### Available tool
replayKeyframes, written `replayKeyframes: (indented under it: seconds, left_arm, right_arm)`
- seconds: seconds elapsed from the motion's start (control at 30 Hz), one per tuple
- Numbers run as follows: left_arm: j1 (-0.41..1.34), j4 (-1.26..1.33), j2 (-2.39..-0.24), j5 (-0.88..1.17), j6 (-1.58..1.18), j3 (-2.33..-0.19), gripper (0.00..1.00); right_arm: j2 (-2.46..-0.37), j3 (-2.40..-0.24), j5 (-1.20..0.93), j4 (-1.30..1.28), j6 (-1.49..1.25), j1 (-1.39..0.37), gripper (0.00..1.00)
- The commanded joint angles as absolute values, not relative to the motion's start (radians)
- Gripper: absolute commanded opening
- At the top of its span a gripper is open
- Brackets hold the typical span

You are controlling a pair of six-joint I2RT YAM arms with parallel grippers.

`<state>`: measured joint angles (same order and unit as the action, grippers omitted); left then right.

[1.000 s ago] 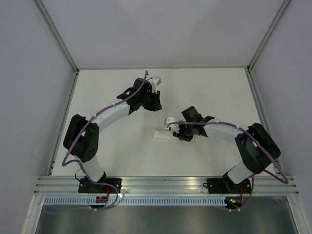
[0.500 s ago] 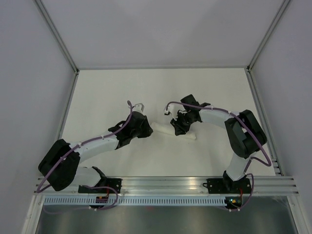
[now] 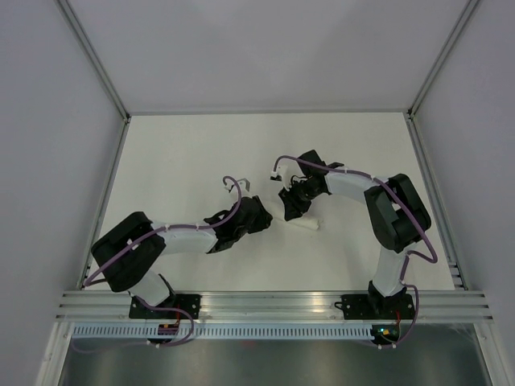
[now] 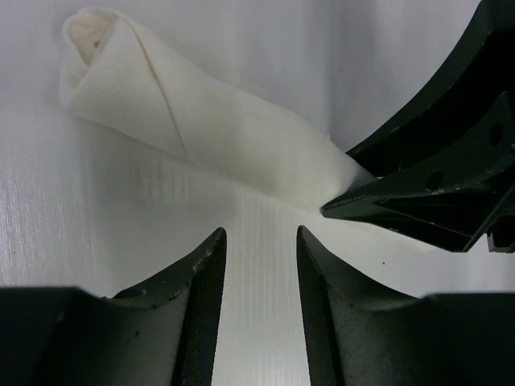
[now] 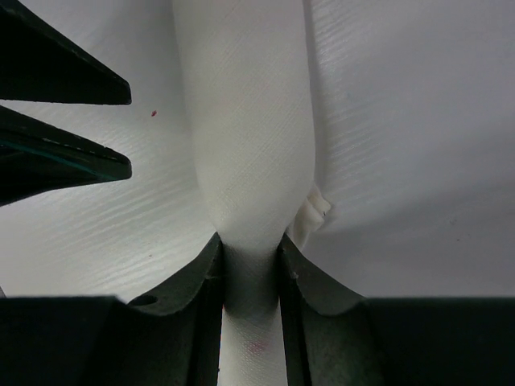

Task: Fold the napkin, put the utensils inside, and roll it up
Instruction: Roll the napkin at the center of the board.

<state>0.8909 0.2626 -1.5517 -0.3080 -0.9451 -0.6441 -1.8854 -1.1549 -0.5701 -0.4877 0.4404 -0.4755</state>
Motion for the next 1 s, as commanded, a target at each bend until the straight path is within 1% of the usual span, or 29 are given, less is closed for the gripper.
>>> replayKeyframes:
  seconds: [0.0,0.17,0.27,0.33,0.37,0.53,0.67,0.83,0.97]
  left_arm:
    - [0.908,0.354,-1.580,-0.416,-1.045,-0.653,0.46]
    - [0.925,0.351,-1.640,-0.460,-1.081,-0.680,0.47]
    - [0.927,0.406,-1.661,-0.474,-1.089,-0.663,0.50]
    - [0.934,0.454,-1.667,-0.480,-1.083,-0.651,0.50]
    - [0.939,0.528,-1.669,-0.494,-1.080,-0.620,0.51]
    - [0.956,0.642,-1.680,-0.500,-1.081,-0.575,0.52]
    - [0.957,0.609,-1.701,-0.525,-1.114,-0.592,0.54]
    - [0.960,0.722,-1.739,-0.577,-1.154,-0.566,0.55]
    - [0.960,0.767,-1.781,-0.575,-1.175,-0.568,0.56]
  right_arm:
    - [-1.993,-1.101,-0.483,-0.560,0.408,-0.483,0.15]
    - [-2.005,-1.120,-0.502,-0.575,0.390,-0.472,0.15]
    - [-2.008,-1.120,-0.508,-0.574,0.380,-0.471,0.16]
    - [-2.011,-1.120,-0.511,-0.575,0.379,-0.469,0.16]
    - [-2.011,-1.118,-0.512,-0.575,0.379,-0.471,0.15]
    - [-2.016,-1.118,-0.518,-0.575,0.379,-0.463,0.15]
    - [-2.013,-1.118,-0.523,-0.577,0.377,-0.459,0.15]
    - [-2.016,-1.118,-0.531,-0.578,0.374,-0.453,0.16]
    - [-2.025,-1.121,-0.538,-0.583,0.373,-0.453,0.15]
